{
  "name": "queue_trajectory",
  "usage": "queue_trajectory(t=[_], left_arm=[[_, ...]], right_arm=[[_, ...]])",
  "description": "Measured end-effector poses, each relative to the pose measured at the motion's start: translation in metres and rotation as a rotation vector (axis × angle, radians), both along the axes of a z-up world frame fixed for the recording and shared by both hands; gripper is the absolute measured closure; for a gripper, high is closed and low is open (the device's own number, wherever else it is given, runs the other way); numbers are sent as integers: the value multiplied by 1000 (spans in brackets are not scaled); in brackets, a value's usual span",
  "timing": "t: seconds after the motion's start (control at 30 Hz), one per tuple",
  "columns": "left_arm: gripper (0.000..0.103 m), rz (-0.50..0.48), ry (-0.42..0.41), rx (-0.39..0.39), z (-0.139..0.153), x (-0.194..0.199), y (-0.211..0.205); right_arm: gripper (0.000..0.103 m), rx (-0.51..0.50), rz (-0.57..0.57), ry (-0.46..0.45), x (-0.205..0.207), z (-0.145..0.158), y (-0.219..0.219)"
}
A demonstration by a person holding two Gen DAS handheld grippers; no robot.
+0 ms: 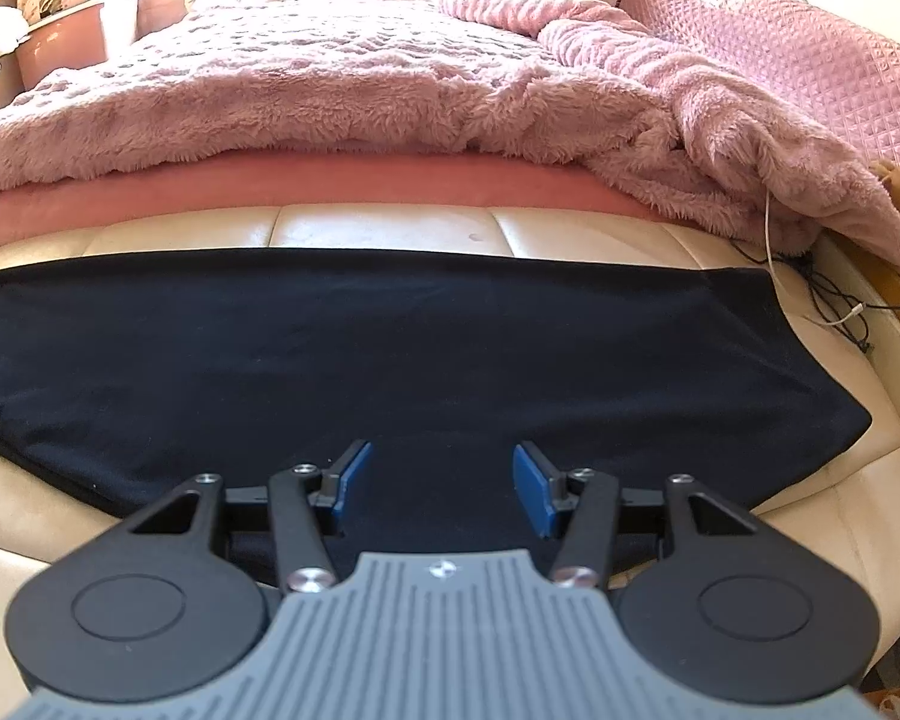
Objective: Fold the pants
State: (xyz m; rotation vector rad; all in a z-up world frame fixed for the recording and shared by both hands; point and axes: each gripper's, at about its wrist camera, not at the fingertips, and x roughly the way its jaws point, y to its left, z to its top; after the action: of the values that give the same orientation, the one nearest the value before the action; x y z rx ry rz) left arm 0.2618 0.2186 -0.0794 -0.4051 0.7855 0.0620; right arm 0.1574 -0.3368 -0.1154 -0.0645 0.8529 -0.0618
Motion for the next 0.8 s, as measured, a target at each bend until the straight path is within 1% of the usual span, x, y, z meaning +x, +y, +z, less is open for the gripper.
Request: queue_trajectory(t=[0.07, 0.13, 0.17, 0.2, 0.27, 0.33, 0.37, 0.43, 0.47, 0.53, 0.57, 0.63, 0.7, 0.8], left_arm=[[103, -160, -3, 104, 8, 5, -39], [103, -271, 17, 183, 2, 11, -72], [103, -310, 35, 205, -4, 14, -85], [102, -338, 63, 206, -12, 18, -94], [97, -377, 108, 194, -25, 22, -104], [86, -425, 129, 206, -31, 18, -110], [82, -450, 121, 219, -29, 15, -112], [66, -500, 90, 260, -23, 7, -116], [63, -522, 75, 296, -19, 4, -115], [61, -571, 56, 383, -14, -5, -115], [61, -592, 57, 431, -13, -4, -116], [61, -637, 77, 498, -18, -9, -118], [61, -662, 91, 533, -23, -6, -119], [61, -681, 81, 586, -32, 0, -122]], right_arm=[[54, 5, 7, -2, 1, -1, 2], [54, 6, 19, -3, 2, -2, 5], [54, 6, 23, -3, 2, -2, 7], [54, 8, 27, -4, 2, -3, 8], [54, 16, 32, -5, 1, -3, 10], [54, 12, 39, -4, -1, -3, 10], [54, 7, 44, -3, -1, -4, 10], [54, 0, 42, -1, -2, -6, 8], [54, 2, 36, 1, -3, -7, 6], [54, 11, 21, 9, -2, -10, 1], [54, 16, 13, 12, -2, -11, 0], [54, 28, 1, 19, -1, -15, -1], [54, 31, 2, 22, -1, -18, 0], [54, 29, 20, 24, -1, -20, 5]])
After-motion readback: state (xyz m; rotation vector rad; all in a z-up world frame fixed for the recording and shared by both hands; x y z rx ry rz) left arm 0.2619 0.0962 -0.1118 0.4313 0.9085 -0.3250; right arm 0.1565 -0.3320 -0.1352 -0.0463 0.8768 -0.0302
